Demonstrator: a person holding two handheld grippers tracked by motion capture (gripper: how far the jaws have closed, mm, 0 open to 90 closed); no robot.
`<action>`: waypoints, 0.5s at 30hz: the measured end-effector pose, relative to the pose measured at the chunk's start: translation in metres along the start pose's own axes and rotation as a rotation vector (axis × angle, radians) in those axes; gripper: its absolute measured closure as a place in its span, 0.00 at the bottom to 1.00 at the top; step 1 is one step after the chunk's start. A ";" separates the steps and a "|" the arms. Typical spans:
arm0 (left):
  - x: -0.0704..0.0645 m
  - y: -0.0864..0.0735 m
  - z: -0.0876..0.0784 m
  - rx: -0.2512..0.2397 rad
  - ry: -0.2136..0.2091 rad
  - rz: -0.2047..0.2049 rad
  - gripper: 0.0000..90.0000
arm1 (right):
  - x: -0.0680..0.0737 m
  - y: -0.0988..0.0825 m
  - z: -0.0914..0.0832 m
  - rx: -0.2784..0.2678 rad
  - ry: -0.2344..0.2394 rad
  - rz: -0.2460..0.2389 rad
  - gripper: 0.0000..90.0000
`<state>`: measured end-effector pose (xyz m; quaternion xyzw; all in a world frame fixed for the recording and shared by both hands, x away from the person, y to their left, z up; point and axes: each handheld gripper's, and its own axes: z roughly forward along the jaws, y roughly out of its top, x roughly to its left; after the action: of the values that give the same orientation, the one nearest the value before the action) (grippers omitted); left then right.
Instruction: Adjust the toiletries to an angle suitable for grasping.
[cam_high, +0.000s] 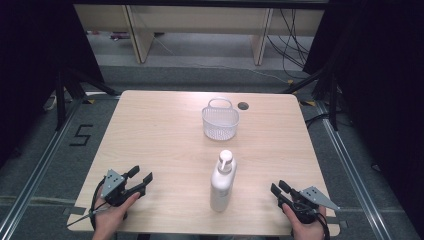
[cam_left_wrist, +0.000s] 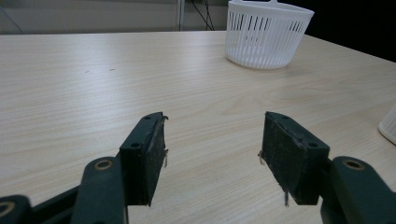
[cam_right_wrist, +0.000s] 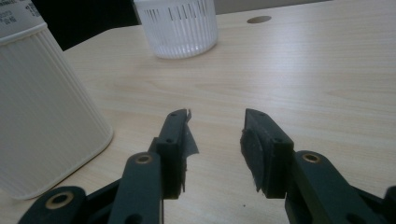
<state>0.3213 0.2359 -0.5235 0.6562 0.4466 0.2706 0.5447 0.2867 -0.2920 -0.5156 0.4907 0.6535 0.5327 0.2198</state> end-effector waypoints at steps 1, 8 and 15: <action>0.000 0.000 0.000 0.002 0.006 0.000 0.44 | -0.001 0.000 0.001 -0.004 0.002 -0.005 0.69; 0.000 0.000 0.001 0.002 0.019 -0.004 0.45 | 0.004 0.003 -0.001 -0.002 0.018 -0.076 0.83; -0.002 -0.001 -0.001 -0.004 0.007 0.008 0.48 | 0.024 0.014 -0.004 -0.027 0.140 -0.183 1.00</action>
<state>0.3194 0.2347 -0.5237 0.6559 0.4457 0.2759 0.5432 0.2787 -0.2735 -0.4956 0.3877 0.7021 0.5520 0.2278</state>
